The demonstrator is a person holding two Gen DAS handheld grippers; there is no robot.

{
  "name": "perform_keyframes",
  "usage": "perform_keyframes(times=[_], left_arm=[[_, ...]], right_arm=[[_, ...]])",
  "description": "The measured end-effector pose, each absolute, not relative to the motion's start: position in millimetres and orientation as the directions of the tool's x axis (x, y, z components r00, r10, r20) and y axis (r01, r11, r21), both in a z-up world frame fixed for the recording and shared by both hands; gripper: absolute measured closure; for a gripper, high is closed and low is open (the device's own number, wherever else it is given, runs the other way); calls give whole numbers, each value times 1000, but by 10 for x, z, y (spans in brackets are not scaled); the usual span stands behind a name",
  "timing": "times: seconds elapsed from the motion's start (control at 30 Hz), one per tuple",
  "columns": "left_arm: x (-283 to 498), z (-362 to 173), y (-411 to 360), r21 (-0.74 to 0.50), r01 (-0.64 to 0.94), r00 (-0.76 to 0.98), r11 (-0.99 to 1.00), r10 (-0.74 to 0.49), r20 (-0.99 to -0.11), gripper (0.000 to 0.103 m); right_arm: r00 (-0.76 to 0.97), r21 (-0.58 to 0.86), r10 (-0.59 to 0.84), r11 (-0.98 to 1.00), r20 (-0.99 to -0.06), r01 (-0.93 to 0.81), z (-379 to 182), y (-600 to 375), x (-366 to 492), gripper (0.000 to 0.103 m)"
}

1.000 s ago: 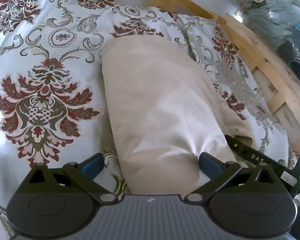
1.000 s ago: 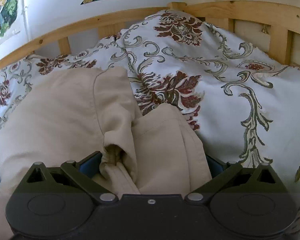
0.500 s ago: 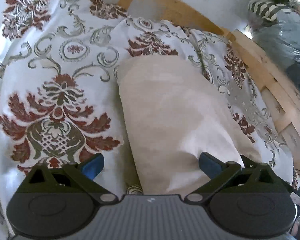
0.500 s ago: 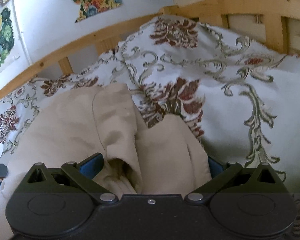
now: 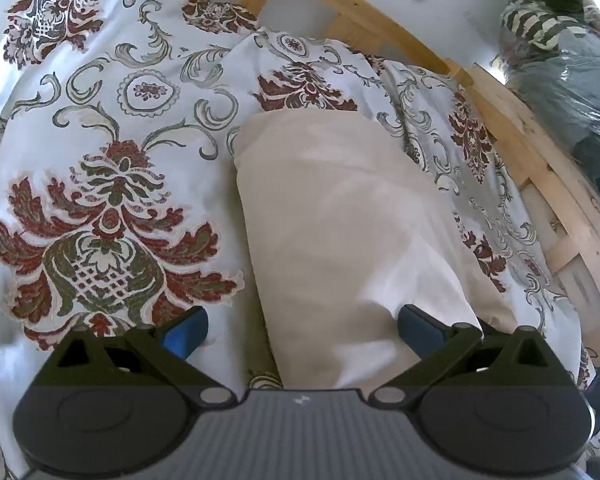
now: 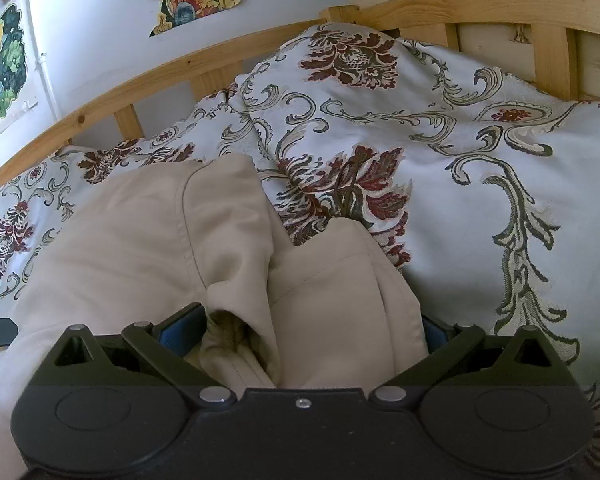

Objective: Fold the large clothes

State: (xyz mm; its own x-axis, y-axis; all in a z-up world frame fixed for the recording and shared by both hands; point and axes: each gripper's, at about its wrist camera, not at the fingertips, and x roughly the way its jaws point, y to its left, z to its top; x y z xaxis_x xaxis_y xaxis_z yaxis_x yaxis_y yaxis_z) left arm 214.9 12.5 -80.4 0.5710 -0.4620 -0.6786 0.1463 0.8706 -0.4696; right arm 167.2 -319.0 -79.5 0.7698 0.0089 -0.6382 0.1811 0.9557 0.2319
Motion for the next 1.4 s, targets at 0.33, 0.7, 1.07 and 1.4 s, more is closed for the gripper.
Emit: perform_keyframes(times=[0.33, 0.7, 1.07, 1.4], left_arm=[[2147, -803, 133, -473, 145, 568, 869, -465, -679, 0], [2137, -804, 132, -471, 146, 570, 870, -463, -679, 0], [2173, -806, 92, -442, 169, 570, 881, -453, -686, 0], [2282, -828, 48, -432, 196, 556, 880, -463, -691, 0]], right_arm=[[770, 231, 9, 956, -638, 181, -799, -3189, 1673, 1], [770, 228, 7, 957, -638, 181, -802, -3183, 1677, 1], [771, 224, 3, 958, -637, 181, -808, -3173, 1676, 1], [772, 220, -1, 958, -636, 182, -811, -3164, 1673, 1]])
